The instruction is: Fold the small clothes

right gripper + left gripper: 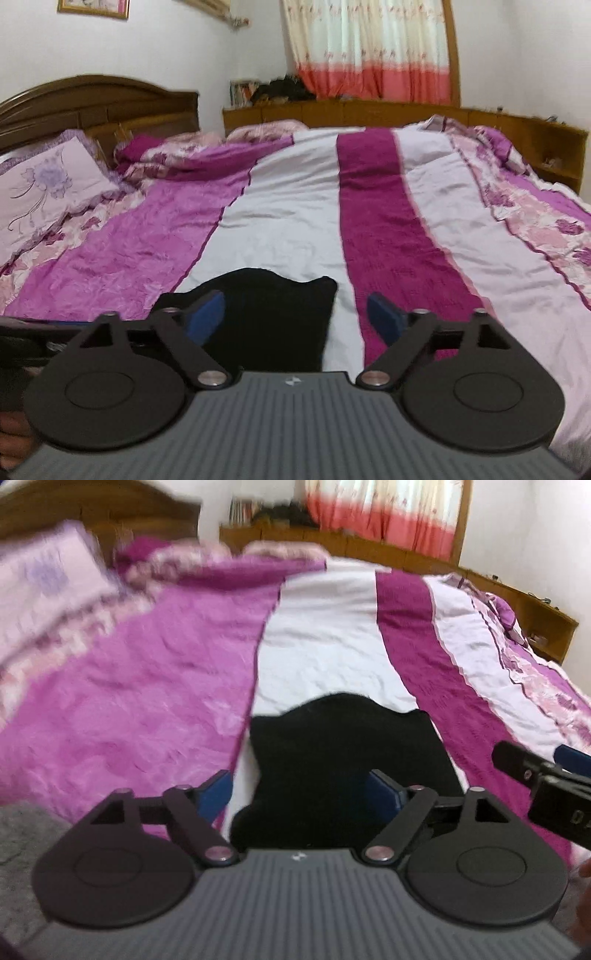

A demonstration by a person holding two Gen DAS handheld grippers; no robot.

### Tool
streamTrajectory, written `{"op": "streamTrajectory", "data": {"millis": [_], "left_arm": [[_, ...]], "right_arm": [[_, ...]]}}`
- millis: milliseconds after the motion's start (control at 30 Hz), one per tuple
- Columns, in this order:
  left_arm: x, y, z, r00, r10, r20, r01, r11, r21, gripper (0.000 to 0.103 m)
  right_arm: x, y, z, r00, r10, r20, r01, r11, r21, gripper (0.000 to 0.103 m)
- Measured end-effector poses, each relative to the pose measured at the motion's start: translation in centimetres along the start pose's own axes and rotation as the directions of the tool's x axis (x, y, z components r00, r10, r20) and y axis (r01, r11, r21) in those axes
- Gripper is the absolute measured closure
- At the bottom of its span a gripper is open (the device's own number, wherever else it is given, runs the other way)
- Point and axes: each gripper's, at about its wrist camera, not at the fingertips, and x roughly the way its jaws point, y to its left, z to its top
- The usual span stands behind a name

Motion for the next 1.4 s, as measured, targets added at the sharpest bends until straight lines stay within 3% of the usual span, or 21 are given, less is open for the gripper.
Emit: {"op": "streamTrajectory", "data": {"millis": [133,167,300,400,467,533,667,733,1400], "left_arm": [[-0.8,-0.4,-3.3,0.997,0.056,0.051,-0.058,0.997,0.050,0.011],[-0.6,-0.3,-4.1,0.996,0.071,0.050,-0.074,0.996,0.053,0.007],[1.4,1.5,-6.8,0.995,0.089,0.042,-0.092,0.992,0.085,0.006],[3.0,3.3,-6.9,0.998,0.057,-0.036,-0.057,0.998,0.022,0.006],[3.2,3.5,-6.8,0.999,0.030,-0.024,-0.030,1.000,-0.004,0.006],[3.1,2.9,-7.2,1.000,0.020,0.002,-0.020,0.999,0.037,0.006],[3.4,1.2,-8.1,0.999,-0.034,-0.024,0.036,0.991,0.131,0.005],[3.5,0.5,-8.3,1.000,-0.017,-0.016,0.019,0.986,0.163,0.004],[4.1,-0.5,-8.9,0.998,-0.032,-0.052,0.040,0.984,0.173,0.004]], "right_arm": [[-0.9,-0.6,-4.6,1.000,0.007,0.001,-0.007,0.998,0.060,0.001],[-1.1,-0.6,-6.0,1.000,0.002,0.009,-0.002,0.999,0.048,0.000],[-0.6,0.4,-9.7,0.997,-0.078,-0.009,0.077,0.992,-0.101,0.000],[-0.1,-0.2,-9.7,0.998,-0.059,0.032,0.061,0.997,-0.040,0.000],[0.3,-1.0,-10.1,0.997,-0.058,0.049,0.055,0.997,0.055,0.000],[1.4,-1.4,-10.4,0.998,-0.055,0.001,0.055,0.994,0.097,0.000],[2.7,-0.5,-11.4,0.998,-0.041,-0.036,0.042,0.999,0.017,0.000],[2.8,-0.1,-11.6,0.998,-0.058,-0.035,0.057,0.998,-0.028,0.000],[3.6,0.0,-11.1,0.998,-0.051,-0.039,0.050,0.998,-0.035,0.000]]}}
